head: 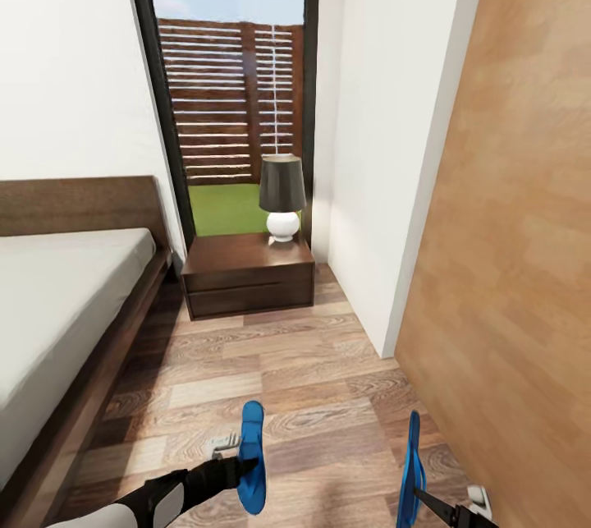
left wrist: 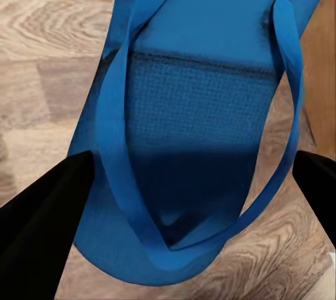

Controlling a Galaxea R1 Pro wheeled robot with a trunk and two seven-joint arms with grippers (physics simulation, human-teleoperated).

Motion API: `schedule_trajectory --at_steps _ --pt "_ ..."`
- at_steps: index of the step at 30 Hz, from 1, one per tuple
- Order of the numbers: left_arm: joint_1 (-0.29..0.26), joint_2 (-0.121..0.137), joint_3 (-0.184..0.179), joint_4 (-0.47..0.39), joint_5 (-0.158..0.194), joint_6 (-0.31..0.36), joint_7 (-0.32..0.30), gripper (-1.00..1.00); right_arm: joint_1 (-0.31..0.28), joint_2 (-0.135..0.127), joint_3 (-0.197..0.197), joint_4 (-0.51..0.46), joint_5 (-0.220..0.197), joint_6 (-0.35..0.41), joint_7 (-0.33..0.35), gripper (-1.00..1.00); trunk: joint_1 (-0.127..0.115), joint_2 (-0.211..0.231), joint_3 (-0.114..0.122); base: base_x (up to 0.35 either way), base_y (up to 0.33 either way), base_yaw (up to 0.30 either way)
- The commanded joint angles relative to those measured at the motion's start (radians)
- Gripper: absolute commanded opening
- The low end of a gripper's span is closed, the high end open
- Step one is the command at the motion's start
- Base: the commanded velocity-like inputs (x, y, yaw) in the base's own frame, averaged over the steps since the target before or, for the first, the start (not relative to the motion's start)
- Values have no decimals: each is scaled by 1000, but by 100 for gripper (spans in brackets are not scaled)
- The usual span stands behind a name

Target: In the bedroom, move the book from the bed onto either nightstand, and place the two sandals side by side next to the bed.

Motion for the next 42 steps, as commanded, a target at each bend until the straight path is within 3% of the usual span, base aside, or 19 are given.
schedule_trajectory --at_steps 1,2,3,7,9,11,13,18,22,26,39,42 --pt "6 -6 -8 15 9 -37 31 -100 0 0 -8 0 6 5 0 -100 -4 7 2 0 0 0" --pt "7 -7 -8 18 9 -48 45 -100 0 0 -8 0 6 5 -3 -100 -8 14 5 0 0 0" --pt "13 -11 -8 27 10 -92 109 -100 0 0 -7 0 6 4 -28 -100 -12 21 9 0 0 0" --pt "16 -13 -8 32 11 -136 166 -100 0 0 -8 0 6 4 -59 -100 -27 49 21 0 0 0" --pt "16 -16 -8 32 11 -138 169 -100 0 0 -8 0 6 4 -69 -100 -35 63 27 0 0 0" --pt "16 -19 -8 33 11 -139 171 -100 0 0 -8 0 6 4 -152 -100 -42 77 34 0 0 0" --pt "16 -22 -8 33 11 -139 171 -100 0 3 -6 -2 7 4 -308 -100 -50 91 40 0 0 0" --pt "16 -26 -8 33 11 -139 171 -100 0 9 -4 -2 9 4 -391 -100 -69 126 56 0 0 0" --pt "16 -27 -8 33 11 -139 171 -100 0 9 -3 -3 9 4 -500 -100 -85 154 68 0 0 0" --pt "16 -28 -8 33 11 -138 171 -100 0 10 -1 -3 12 5 -528 -100 -100 182 81 0 0 0" --pt "18 -28 -8 33 12 -137 168 -100 0 15 2 -10 203 5 -533 -100 -108 196 87 0 0 0" --pt "22 -28 -8 33 13 -136 168 -100 0 16 1 -13 286 6 -534 -100 -108 196 87 0 0 0"
